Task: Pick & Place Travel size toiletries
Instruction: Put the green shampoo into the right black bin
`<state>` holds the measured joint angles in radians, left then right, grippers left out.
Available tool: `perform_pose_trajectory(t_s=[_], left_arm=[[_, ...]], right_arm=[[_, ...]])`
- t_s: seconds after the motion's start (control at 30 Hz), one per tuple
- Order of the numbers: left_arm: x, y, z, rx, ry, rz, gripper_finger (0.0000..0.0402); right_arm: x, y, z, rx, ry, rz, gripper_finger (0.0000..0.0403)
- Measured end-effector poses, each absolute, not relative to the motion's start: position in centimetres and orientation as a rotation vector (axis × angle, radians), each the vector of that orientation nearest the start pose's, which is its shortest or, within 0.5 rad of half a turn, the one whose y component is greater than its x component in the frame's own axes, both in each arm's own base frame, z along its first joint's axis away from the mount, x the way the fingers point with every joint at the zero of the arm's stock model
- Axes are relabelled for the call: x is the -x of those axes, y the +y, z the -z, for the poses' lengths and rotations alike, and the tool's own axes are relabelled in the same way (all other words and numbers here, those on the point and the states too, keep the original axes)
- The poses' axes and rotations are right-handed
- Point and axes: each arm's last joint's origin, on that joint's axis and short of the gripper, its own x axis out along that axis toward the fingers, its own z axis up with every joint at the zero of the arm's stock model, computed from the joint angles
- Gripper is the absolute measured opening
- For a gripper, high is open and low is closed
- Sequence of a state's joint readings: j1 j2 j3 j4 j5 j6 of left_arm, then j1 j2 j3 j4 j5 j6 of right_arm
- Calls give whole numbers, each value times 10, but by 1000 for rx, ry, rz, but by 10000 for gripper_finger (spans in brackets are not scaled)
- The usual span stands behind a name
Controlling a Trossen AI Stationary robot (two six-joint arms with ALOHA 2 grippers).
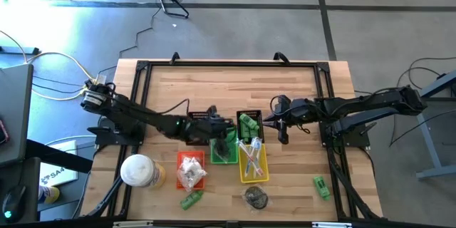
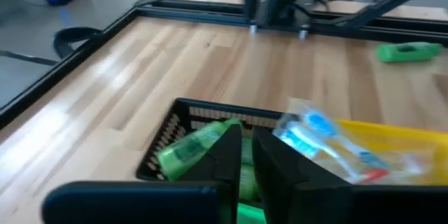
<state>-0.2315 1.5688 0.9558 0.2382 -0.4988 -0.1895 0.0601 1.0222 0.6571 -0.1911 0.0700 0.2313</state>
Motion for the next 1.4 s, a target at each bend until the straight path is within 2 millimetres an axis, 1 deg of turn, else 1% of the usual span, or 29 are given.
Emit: perform_pose_trajectory(t_s=[0.13,0.27,0.37,0.47,0.53,0.63,0.77,0.93,1.07,1.2,1.27,1.33,1.4], left_arm=[[-337,-52,-241,54,330,-313,10],[-332,-45,-250,15,332,-309,1],[-322,-42,-261,-33,358,-303,1],[-313,-34,-273,-62,351,-315,1],[-307,-30,-275,-66,332,-322,1],[-302,-22,-270,-55,320,-299,1],[-298,-14,-256,-27,291,-248,0],[-294,-6,-244,-2,272,-228,0],[-292,-3,-239,16,278,-241,0],[-292,-4,-239,5,282,-235,0],[-292,-3,-238,-30,290,-222,0],[-291,0,-239,-64,298,-186,0],[-291,6,-241,-62,295,-155,0]], right_arm=[[-213,11,-244,-240,580,93,63],[-212,19,-244,-255,580,99,53],[-211,29,-244,-266,571,102,41],[-209,38,-244,-291,559,134,25],[-208,44,-244,-317,548,157,13],[-206,53,-245,-357,538,165,5],[-202,61,-244,-422,535,181,3],[-199,65,-241,-508,567,206,3],[-197,66,-238,-549,594,221,3],[-197,69,-237,-543,603,212,3],[-197,69,-236,-516,612,205,3],[-198,69,-236,-477,617,195,3],[-198,68,-236,-442,617,187,3]])
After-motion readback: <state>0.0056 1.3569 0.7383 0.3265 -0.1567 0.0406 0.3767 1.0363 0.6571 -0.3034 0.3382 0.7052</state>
